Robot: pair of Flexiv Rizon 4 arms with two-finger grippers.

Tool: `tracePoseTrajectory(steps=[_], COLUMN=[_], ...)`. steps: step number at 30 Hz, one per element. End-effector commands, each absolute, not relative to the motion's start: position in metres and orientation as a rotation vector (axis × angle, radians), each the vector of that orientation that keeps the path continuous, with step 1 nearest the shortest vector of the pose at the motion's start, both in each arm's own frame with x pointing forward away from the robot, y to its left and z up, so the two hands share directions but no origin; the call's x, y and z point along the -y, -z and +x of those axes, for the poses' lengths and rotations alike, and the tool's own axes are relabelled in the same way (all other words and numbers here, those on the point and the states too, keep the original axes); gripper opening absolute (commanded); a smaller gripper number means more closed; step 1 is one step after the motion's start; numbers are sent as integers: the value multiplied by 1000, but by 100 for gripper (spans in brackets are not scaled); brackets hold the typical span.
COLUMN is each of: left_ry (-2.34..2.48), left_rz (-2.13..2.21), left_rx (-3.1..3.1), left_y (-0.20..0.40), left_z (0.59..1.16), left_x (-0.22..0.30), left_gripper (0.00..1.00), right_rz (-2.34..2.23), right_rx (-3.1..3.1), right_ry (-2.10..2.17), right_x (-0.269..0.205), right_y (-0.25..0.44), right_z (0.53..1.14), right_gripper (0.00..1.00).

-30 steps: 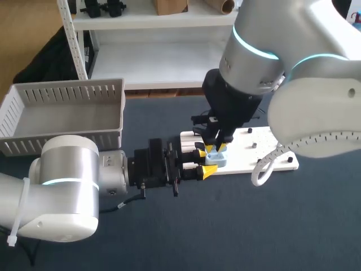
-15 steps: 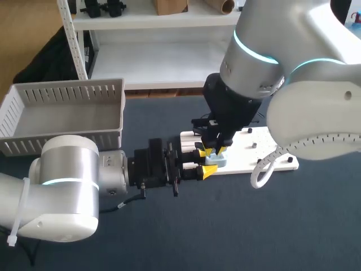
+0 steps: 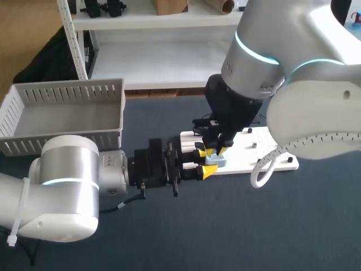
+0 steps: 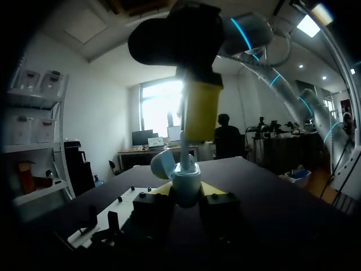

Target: Pick up each earbud case from the left stands, insert the matching earbuds, close the lid, and place the case in the box.

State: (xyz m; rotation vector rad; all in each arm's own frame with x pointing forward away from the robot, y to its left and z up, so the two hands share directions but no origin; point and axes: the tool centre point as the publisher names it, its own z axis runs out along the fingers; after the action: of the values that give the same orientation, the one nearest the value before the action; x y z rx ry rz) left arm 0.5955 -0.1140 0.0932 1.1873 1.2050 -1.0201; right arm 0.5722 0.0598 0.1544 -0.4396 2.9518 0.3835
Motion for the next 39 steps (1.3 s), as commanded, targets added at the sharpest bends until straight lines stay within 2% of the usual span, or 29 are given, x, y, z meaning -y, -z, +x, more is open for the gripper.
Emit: tracePoseTrajectory(steps=[1,39], left_ry=[1005,1005], left_rz=[1176,1176], left_rx=[-1203,-1203], left_y=[-92,-92], left_z=[592,592], left_x=[115,115], left_gripper=[0,0], right_rz=[-433,-423], right_rx=[-2952,-2975], right_ry=[-383,-378], right_x=[-62,-60], right_y=[-152,-143], right_z=[574,581], right_gripper=[0,0])
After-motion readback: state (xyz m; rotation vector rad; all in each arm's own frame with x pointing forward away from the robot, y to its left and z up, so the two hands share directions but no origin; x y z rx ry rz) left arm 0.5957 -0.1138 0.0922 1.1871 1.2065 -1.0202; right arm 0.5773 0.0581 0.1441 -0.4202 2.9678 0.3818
